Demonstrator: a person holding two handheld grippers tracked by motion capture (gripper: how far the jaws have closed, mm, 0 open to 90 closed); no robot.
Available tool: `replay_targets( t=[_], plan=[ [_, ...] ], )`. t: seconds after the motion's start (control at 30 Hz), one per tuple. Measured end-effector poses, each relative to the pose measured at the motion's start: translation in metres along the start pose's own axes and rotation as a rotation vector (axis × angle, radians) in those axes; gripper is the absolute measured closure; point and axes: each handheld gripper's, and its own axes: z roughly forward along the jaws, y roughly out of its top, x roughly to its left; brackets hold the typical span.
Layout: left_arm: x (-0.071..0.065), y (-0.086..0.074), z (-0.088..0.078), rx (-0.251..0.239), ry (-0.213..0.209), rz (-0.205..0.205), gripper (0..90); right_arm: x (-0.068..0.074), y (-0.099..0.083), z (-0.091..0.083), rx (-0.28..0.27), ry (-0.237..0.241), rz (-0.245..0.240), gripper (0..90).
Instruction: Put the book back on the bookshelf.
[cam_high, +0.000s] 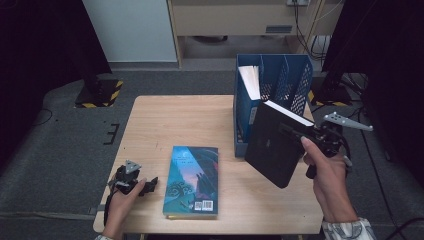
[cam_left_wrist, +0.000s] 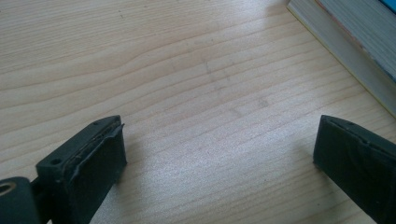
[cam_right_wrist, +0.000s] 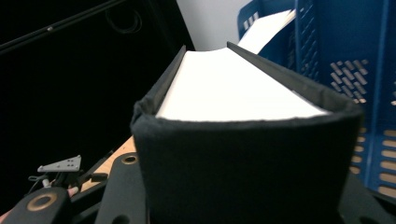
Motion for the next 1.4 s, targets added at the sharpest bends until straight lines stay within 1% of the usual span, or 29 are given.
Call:
replay_targets(
  t=[0.2, 0.37, 0.47, 0.6, 0.7, 0.87, 1.13, 1.4],
  plan=[
    [0.000, 0.000, 0.000, 0.001, -0.001, 0.002, 1.2, -0.005, 0.012, -0.007, -0.029, -0.035, 0.004, 52.6],
    [0.000, 0.000, 0.000, 0.001, -0.002, 0.003, 0.9, -0.010, 0.025, -0.011, -0.055, -0.064, 0.016, 52.6],
    [0.000, 0.000, 0.000, 0.001, -0.002, 0.003, 0.8, -0.013, 0.033, -0.012, -0.072, -0.083, 0.015, 52.6],
    [0.000, 0.000, 0.000, 0.001, -0.003, 0.003, 0.8, -0.017, 0.043, -0.014, -0.079, -0.113, 0.014, 52.5],
    [0.000, 0.000, 0.000, 0.001, -0.003, 0.003, 0.7, -0.020, 0.049, -0.016, -0.092, -0.129, 0.022, 52.5],
    [0.000, 0.000, 0.000, 0.002, -0.004, 0.004, 0.6, -0.023, 0.059, -0.016, -0.097, -0.167, 0.006, 52.5],
    [0.000, 0.000, 0.000, 0.002, -0.005, 0.004, 0.6, -0.029, 0.065, -0.018, -0.100, -0.206, 0.004, 52.5],
    [0.000, 0.000, 0.001, 0.002, -0.005, 0.005, 0.5, -0.039, 0.063, -0.023, -0.093, -0.243, 0.011, 52.5]
  ],
)
